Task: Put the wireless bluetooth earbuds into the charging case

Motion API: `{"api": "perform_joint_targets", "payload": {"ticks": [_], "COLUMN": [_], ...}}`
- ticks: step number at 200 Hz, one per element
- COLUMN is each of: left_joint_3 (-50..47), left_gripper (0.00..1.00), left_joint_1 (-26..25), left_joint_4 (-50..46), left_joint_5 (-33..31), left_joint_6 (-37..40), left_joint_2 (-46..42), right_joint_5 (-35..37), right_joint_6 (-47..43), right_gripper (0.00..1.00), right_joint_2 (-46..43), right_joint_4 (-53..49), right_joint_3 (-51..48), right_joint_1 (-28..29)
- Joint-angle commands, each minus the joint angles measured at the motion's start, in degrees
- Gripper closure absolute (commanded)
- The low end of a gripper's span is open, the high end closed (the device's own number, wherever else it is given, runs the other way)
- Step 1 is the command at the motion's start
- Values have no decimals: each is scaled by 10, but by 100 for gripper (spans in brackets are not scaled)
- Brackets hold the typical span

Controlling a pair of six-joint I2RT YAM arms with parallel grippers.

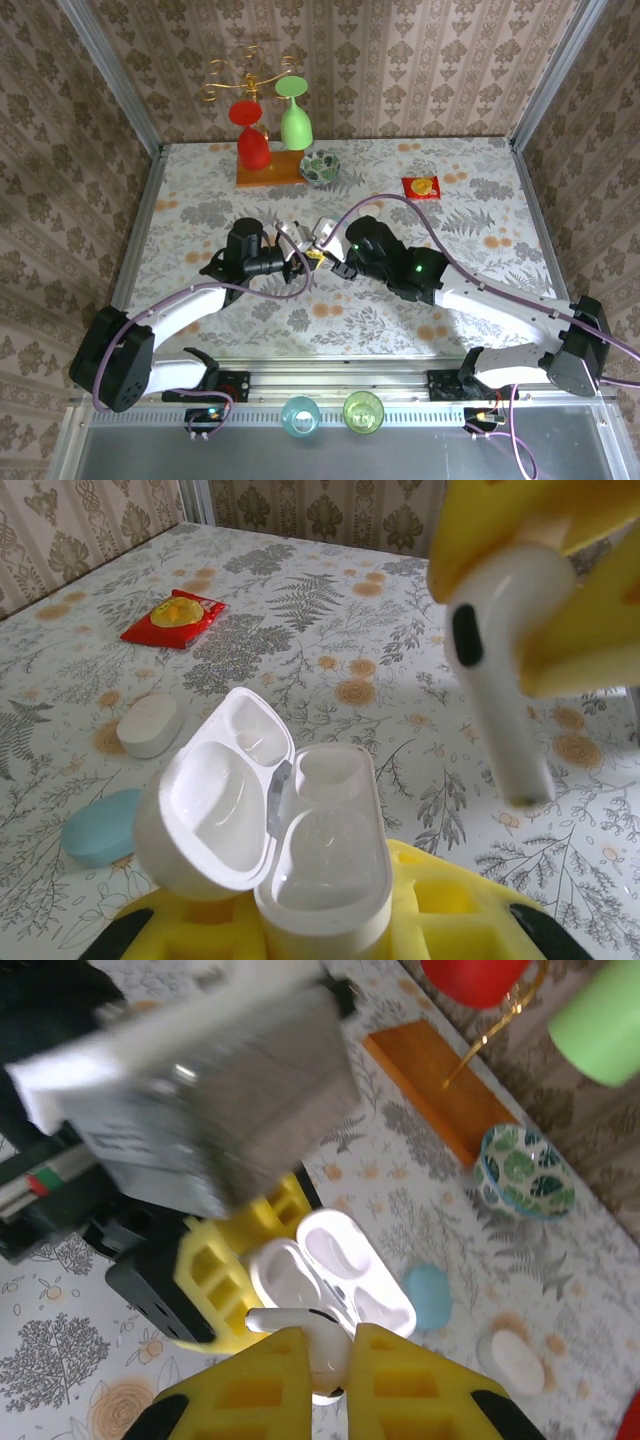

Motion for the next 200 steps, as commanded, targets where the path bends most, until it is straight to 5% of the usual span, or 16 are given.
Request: {"api": "perform_joint_targets", "payload": {"ticks": [1,200], "left_joint_3": [21,14], "left_gripper": [93,93], "left_joint_1": [3,26], "left_joint_4": [-13,60], "left_joint_5": [26,89], "left_joint_6": [-22,-121], "left_joint_2": [1,0], "right_joint_5": [27,48], "right_joint_6": [-55,-67], "right_gripper": [88,91], "right_joint_2": [18,39], "right_joint_4": [38,95], "right_joint_3": [17,-29], "right_joint_1": [5,1]}}
